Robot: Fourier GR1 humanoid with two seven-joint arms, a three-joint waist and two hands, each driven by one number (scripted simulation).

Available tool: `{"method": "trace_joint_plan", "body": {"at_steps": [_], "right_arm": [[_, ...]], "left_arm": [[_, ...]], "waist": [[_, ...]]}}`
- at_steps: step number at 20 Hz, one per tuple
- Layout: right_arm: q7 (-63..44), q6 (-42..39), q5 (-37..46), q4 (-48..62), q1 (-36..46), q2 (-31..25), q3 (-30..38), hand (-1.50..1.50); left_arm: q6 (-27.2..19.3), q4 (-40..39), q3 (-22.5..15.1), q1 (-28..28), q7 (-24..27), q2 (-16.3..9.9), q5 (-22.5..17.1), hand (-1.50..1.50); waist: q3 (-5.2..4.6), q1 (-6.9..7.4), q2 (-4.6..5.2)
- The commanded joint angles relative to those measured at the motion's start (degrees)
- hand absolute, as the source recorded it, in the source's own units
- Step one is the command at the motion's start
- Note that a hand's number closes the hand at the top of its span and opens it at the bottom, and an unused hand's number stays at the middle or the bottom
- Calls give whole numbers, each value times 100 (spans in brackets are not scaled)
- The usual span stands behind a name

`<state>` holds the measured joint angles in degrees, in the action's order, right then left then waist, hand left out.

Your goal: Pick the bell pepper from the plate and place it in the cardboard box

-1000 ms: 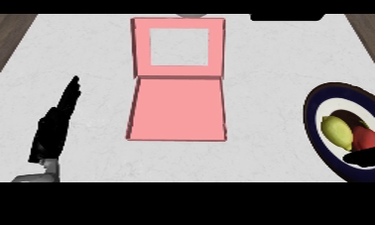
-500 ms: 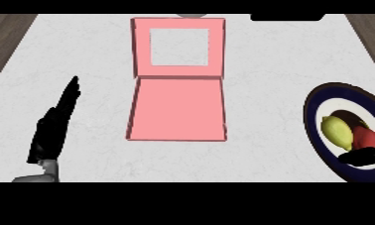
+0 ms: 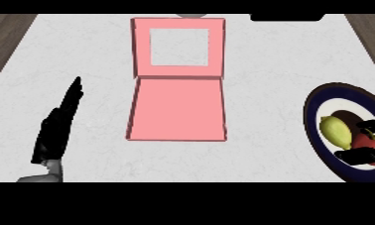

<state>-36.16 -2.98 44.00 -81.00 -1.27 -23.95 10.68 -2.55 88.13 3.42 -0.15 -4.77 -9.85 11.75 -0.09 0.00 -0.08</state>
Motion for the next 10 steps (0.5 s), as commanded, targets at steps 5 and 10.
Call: {"method": "trace_joint_plan", "body": {"at_steps": [5,10], "right_arm": [[75,906,1106,313,194,-155,-95,150],[2177,-207,973,14,1198,-567,-1667,150]], "left_arm": [[-16,336,-24,155,-127,51,71,0],[283,41,-280,-186,75,47,30,0]], "waist": [[10,25,5],[17,783,138]]}}
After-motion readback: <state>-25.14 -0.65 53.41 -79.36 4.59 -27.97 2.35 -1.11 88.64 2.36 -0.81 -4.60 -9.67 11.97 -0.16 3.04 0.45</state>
